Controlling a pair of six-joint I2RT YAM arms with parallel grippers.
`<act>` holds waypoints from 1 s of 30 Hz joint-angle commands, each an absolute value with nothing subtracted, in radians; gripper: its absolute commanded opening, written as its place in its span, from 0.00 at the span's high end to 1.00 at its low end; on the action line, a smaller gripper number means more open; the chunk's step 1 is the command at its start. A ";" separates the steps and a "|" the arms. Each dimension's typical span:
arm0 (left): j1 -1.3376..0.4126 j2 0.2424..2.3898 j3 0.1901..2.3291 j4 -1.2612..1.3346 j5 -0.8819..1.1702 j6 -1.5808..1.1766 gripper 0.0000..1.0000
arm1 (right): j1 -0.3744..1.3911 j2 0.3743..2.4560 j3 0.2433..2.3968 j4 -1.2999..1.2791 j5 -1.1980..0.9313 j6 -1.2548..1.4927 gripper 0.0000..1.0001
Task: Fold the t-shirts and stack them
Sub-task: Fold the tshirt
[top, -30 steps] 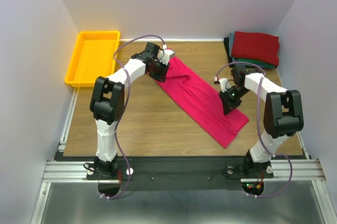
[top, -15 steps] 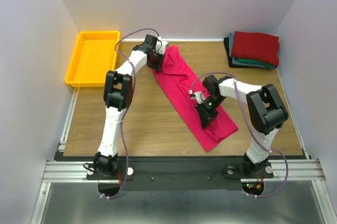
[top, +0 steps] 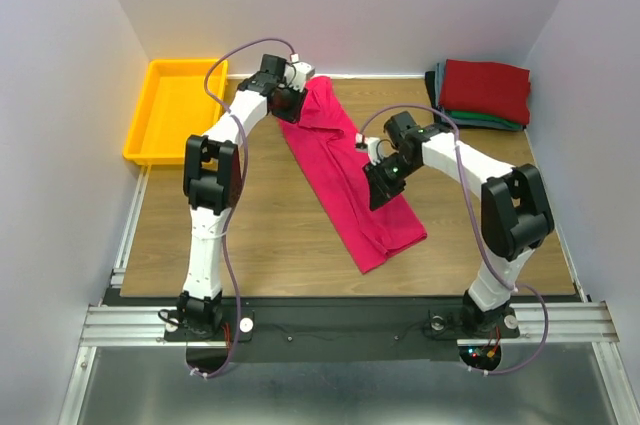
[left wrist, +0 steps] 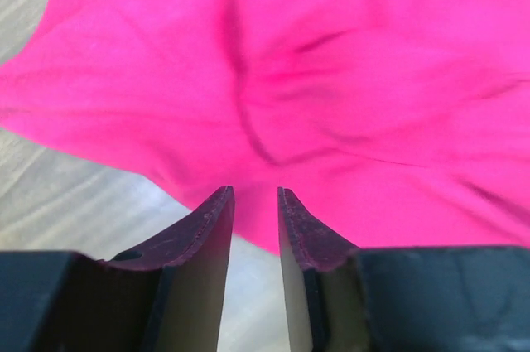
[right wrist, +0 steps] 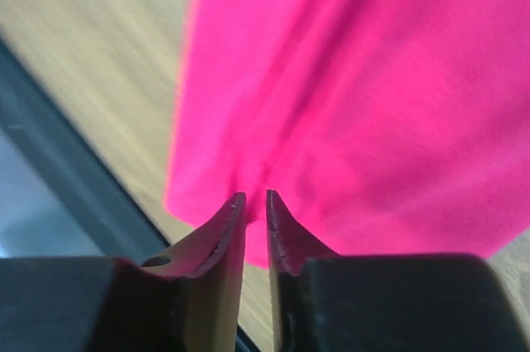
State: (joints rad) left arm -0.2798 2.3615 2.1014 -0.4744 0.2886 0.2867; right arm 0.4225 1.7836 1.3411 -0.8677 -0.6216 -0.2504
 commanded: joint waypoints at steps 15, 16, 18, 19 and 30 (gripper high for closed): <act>-0.345 2.249 1.858 -0.443 0.342 0.078 0.66 | 0.627 1.853 1.098 -0.799 -0.764 -0.290 0.88; -0.347 2.255 1.859 -0.446 0.345 0.083 0.66 | 0.635 1.853 1.115 -0.799 -0.803 -0.293 0.87; -0.345 2.264 1.864 -0.448 0.331 0.087 0.66 | 0.641 1.856 1.140 -0.796 -0.888 -0.285 0.84; -0.347 2.279 1.877 -0.449 0.330 0.094 0.66 | 0.643 1.861 1.169 -0.798 -0.891 -0.279 0.80; -0.331 2.534 2.251 -0.546 0.262 0.205 0.66 | 0.526 1.782 1.193 -0.799 -0.795 -0.287 0.62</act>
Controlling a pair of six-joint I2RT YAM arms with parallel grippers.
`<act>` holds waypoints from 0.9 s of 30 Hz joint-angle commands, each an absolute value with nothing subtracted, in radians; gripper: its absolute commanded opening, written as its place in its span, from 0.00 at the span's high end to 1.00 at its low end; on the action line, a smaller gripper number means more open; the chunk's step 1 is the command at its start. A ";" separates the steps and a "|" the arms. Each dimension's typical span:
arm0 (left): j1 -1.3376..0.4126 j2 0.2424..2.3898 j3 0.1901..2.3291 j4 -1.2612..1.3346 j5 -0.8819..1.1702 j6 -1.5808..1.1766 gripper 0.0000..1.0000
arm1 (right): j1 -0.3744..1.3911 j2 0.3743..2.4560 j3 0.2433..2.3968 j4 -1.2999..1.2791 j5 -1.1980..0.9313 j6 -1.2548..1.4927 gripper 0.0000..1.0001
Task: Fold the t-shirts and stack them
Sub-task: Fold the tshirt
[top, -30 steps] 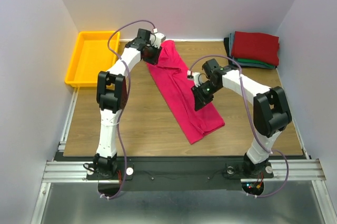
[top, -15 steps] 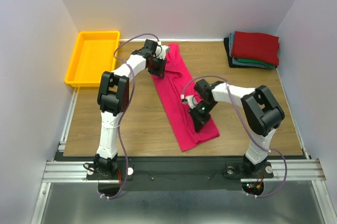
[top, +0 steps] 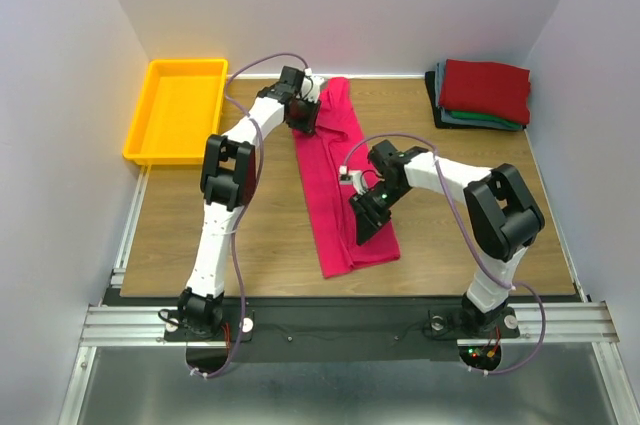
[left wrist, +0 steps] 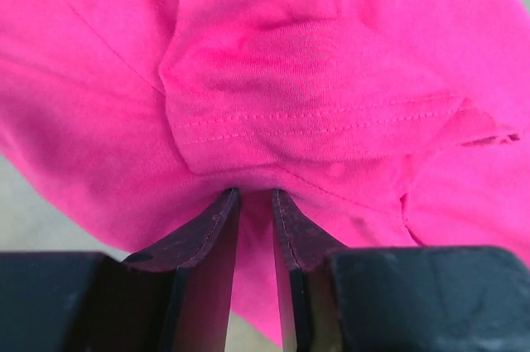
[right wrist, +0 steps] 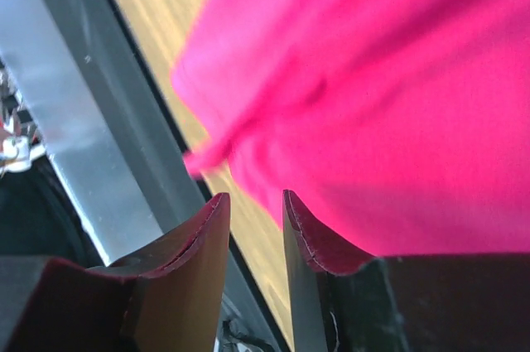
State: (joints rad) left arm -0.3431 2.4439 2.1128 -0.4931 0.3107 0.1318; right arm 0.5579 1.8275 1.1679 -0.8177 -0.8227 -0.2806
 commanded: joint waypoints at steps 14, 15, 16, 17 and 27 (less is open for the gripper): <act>-0.331 2.441 2.321 -0.370 0.301 0.278 0.56 | 0.518 1.819 1.186 -0.726 -0.630 -0.235 0.66; -0.331 2.412 2.301 -0.351 0.316 0.276 0.54 | 0.518 1.828 1.183 -0.718 -0.635 -0.224 0.67; -0.331 2.355 2.275 -0.348 0.334 0.273 0.51 | 0.518 1.842 1.181 -0.716 -0.647 -0.224 0.68; -0.331 2.326 2.263 -0.345 0.362 0.253 0.46 | 0.518 1.856 1.171 -0.716 -0.652 -0.225 0.69; -0.308 1.906 1.893 -0.354 0.478 0.230 0.28 | 0.563 1.872 1.066 -0.672 -0.750 -0.215 0.72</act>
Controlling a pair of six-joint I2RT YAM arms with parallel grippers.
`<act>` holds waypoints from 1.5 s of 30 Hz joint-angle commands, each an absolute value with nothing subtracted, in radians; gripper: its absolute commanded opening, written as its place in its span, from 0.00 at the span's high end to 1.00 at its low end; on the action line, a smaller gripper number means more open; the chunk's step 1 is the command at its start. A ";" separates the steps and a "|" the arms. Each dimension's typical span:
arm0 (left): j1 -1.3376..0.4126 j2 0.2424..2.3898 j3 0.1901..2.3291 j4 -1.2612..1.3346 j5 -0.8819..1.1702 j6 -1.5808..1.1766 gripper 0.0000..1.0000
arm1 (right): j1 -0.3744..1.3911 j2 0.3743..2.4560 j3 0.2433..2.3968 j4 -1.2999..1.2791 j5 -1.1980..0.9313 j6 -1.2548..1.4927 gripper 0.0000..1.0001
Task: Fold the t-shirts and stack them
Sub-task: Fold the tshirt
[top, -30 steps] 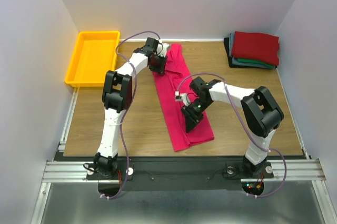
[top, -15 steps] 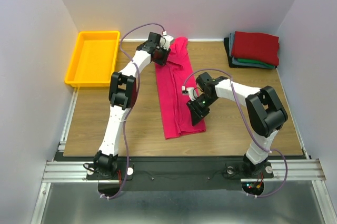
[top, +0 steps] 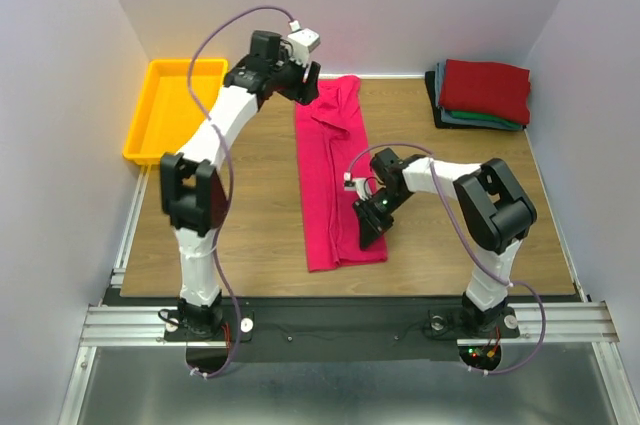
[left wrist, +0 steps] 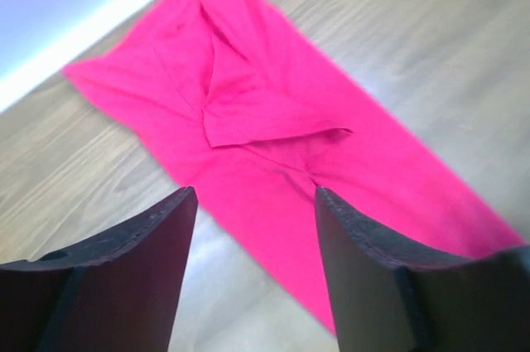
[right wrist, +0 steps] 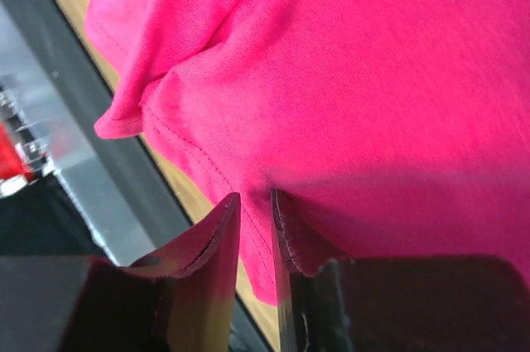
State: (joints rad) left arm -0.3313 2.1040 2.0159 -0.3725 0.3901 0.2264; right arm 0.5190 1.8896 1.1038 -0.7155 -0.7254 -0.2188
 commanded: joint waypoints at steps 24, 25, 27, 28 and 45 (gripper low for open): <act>-0.966 1.032 0.664 -0.367 0.408 0.853 0.36 | 0.640 1.065 0.675 -0.597 -0.465 -0.916 0.34; -0.980 1.058 0.658 -0.341 0.402 0.853 0.35 | 0.649 1.063 0.666 -0.575 -0.466 -0.920 0.32; -1.011 1.097 0.647 -0.310 0.385 0.857 0.34 | 0.661 1.054 0.631 -0.522 -0.485 -0.956 0.32; -1.018 1.097 0.644 -0.302 0.385 0.864 0.34 | 0.663 1.049 0.615 -0.509 -0.494 -0.974 0.32; -1.048 1.250 0.581 -0.251 0.330 0.926 0.39 | 0.718 1.181 0.482 -0.311 -0.466 -1.130 0.59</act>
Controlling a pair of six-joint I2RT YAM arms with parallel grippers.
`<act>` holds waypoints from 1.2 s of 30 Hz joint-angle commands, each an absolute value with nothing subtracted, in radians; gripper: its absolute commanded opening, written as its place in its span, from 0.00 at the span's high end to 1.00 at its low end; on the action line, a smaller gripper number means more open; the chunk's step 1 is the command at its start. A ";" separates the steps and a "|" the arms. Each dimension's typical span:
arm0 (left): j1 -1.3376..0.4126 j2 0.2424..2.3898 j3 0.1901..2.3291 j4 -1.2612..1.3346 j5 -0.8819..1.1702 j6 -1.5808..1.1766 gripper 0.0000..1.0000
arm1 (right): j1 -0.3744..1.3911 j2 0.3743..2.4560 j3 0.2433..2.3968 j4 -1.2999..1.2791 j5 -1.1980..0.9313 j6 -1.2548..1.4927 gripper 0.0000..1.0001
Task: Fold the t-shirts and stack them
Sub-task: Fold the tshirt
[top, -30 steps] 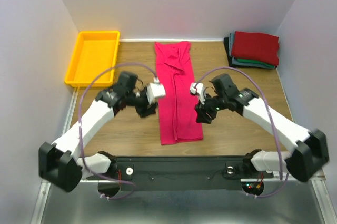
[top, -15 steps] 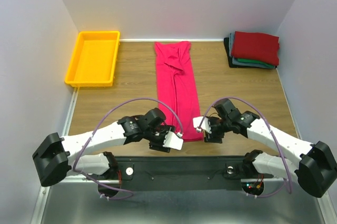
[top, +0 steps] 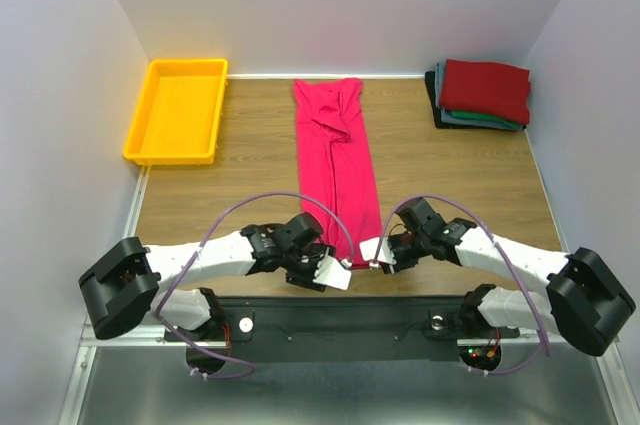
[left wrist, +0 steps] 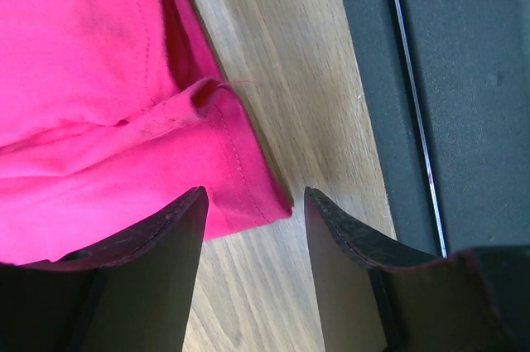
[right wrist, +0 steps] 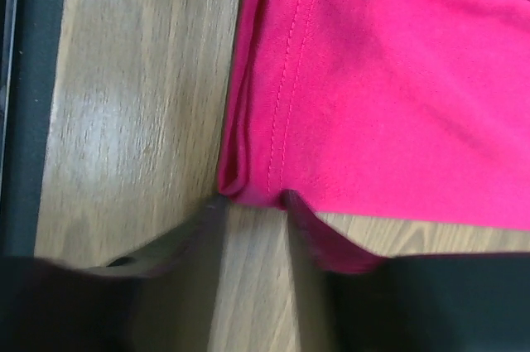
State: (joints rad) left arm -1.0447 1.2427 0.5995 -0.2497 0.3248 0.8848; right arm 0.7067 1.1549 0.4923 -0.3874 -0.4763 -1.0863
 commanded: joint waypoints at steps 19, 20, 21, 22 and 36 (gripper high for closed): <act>-1.045 1.278 0.663 -0.363 0.370 0.934 1.00 | 0.729 1.051 0.509 -0.409 -0.518 -1.009 0.99; -1.045 1.252 0.670 -0.379 0.380 0.930 1.00 | 0.730 1.034 0.517 -0.435 -0.523 -1.003 0.99; -1.037 1.237 0.682 -0.394 0.403 0.928 1.00 | 0.730 1.005 0.522 -0.445 -0.523 -0.983 0.99; -1.034 1.209 0.687 -0.417 0.414 0.928 1.00 | 0.730 0.991 0.525 -0.449 -0.525 -0.971 0.99; -0.775 1.232 0.837 -0.463 0.456 1.048 1.00 | 0.713 1.078 0.675 -0.410 -0.440 -0.911 0.99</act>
State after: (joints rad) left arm -0.8333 1.1999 0.7654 -0.4465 0.4278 0.9798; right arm 0.7212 1.0473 0.6167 -0.4412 -0.4580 -0.9157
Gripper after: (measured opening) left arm 0.033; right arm 0.029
